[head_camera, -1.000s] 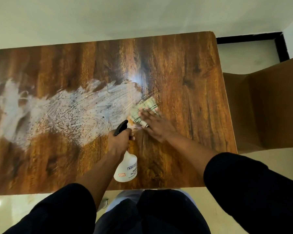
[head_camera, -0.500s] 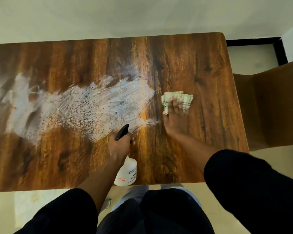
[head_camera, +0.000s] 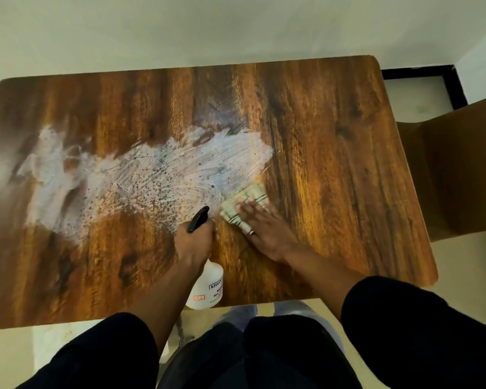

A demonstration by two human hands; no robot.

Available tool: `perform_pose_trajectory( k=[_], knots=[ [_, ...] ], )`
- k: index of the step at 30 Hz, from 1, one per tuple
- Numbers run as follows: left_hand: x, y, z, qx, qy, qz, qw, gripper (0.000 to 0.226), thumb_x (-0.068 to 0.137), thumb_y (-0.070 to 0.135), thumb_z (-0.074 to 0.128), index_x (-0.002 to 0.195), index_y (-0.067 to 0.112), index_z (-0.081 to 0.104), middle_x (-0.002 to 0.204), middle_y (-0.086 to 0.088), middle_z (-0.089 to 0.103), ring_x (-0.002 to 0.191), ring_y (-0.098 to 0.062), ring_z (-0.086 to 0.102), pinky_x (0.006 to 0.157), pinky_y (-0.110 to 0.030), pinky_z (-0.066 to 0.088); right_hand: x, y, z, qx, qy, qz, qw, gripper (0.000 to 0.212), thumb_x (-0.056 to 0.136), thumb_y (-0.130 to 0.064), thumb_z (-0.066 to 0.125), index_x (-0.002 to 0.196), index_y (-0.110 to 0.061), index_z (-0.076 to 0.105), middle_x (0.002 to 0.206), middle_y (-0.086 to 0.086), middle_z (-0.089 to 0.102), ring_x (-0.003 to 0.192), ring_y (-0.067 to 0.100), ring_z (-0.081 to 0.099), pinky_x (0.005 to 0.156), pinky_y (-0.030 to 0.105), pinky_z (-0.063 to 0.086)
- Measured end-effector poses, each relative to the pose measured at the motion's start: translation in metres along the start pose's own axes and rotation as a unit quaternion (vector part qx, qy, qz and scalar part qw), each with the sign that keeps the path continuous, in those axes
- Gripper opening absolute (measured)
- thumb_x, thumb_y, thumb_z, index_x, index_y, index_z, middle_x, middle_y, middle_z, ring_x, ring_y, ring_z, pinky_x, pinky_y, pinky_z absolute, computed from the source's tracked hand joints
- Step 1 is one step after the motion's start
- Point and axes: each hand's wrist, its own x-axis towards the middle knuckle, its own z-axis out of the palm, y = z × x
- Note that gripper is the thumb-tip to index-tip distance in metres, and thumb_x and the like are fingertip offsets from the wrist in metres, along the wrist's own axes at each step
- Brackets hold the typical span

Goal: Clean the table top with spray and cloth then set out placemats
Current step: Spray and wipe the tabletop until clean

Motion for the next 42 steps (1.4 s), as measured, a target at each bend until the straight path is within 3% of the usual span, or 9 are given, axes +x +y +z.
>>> perform_pose_trajectory(
  k=[3,8,12,15,21,27,33,38,42],
  knots=[
    [0.007,-0.001,-0.01,0.009,-0.011,0.009,1.0,0.023,0.092,0.018,0.066,0.074,0.008,0.076,0.067,-0.011,0.076,0.047,-0.017,0.054,0.054,-0.031,0.045,-0.001,0.026,-0.013,0.018,0.043,0.133,0.99,0.07,0.102,-0.059,0.003,0.164,-0.03,-0.011,0.172,-0.008,-0.016,0.158,0.015,-0.02,0.129,0.05,-0.004],
    [0.017,-0.003,-0.025,0.004,-0.02,0.022,1.0,0.023,0.089,0.016,0.066,0.068,0.013,0.075,0.065,-0.009,0.075,0.054,-0.018,0.057,0.063,-0.035,0.046,-0.007,0.062,-0.03,0.093,0.091,0.327,0.936,0.065,0.112,-0.044,0.025,0.166,-0.025,-0.006,0.173,-0.003,-0.012,0.158,0.015,-0.016,0.129,0.045,-0.007],
    [0.022,-0.007,-0.034,-0.001,-0.03,0.027,0.999,0.023,0.09,0.018,0.066,0.071,0.011,0.077,0.067,-0.011,0.076,0.052,-0.018,0.056,0.062,-0.036,0.046,0.011,0.03,-0.026,0.11,0.093,0.433,0.89,0.069,0.111,-0.045,0.025,0.166,-0.02,-0.009,0.172,-0.001,-0.019,0.159,0.021,-0.017,0.129,0.049,-0.008],
    [0.025,-0.007,-0.038,-0.005,-0.029,0.03,0.999,0.022,0.089,0.019,0.066,0.072,0.011,0.077,0.068,-0.011,0.076,0.055,-0.02,0.06,0.061,-0.035,0.046,0.028,-0.009,-0.021,0.092,0.08,0.391,0.912,0.073,0.11,-0.048,0.024,0.165,-0.019,-0.013,0.171,0.002,-0.023,0.158,0.025,-0.02,0.128,0.053,-0.009],
    [0.03,-0.002,-0.039,-0.008,-0.006,0.029,1.0,0.022,0.089,0.018,0.067,0.072,0.008,0.075,0.064,-0.009,0.074,0.051,-0.021,0.057,0.057,-0.036,0.048,0.048,-0.076,-0.003,0.027,0.012,0.135,0.99,0.072,0.11,-0.05,0.026,0.164,-0.025,-0.014,0.169,-0.003,-0.026,0.155,0.021,-0.029,0.127,0.053,-0.011],
    [0.03,0.006,-0.032,-0.015,0.001,0.024,1.0,0.025,0.086,0.018,0.066,0.063,0.013,0.074,0.064,-0.013,0.074,0.054,-0.022,0.055,0.059,-0.035,0.045,0.056,-0.038,-0.008,-0.023,-0.022,-0.047,0.998,0.069,0.108,-0.06,0.014,0.165,-0.031,-0.01,0.172,-0.011,-0.017,0.158,0.013,-0.021,0.129,0.046,-0.011],
    [0.028,0.015,-0.017,-0.019,0.008,0.015,1.0,0.022,0.089,0.015,0.065,0.073,0.006,0.077,0.065,-0.011,0.073,0.048,-0.018,0.046,0.059,-0.037,0.042,0.071,0.041,-0.054,0.015,0.016,0.084,0.996,0.069,0.107,-0.059,0.012,0.164,-0.029,-0.013,0.171,-0.003,-0.017,0.157,0.018,-0.02,0.129,0.053,-0.006],
    [0.024,0.025,0.003,-0.023,0.01,0.017,1.0,0.036,0.095,0.014,0.065,0.062,0.026,0.073,0.067,-0.017,0.072,0.046,-0.017,0.044,0.056,-0.032,0.039,0.079,0.116,-0.082,0.063,0.071,0.189,0.977,0.065,0.112,-0.047,0.024,0.166,-0.028,-0.006,0.173,-0.005,-0.011,0.158,0.015,-0.015,0.128,0.043,-0.009],
    [0.026,0.031,0.016,-0.035,0.024,0.012,0.999,0.028,0.095,0.015,0.066,0.069,0.01,0.075,0.07,-0.02,0.075,0.05,-0.022,0.048,0.055,-0.032,0.041,0.095,0.127,-0.086,0.084,0.11,0.267,0.954,0.067,0.111,-0.044,0.029,0.167,-0.024,-0.001,0.174,-0.003,-0.007,0.16,0.018,-0.012,0.129,0.047,-0.008]
  ],
)
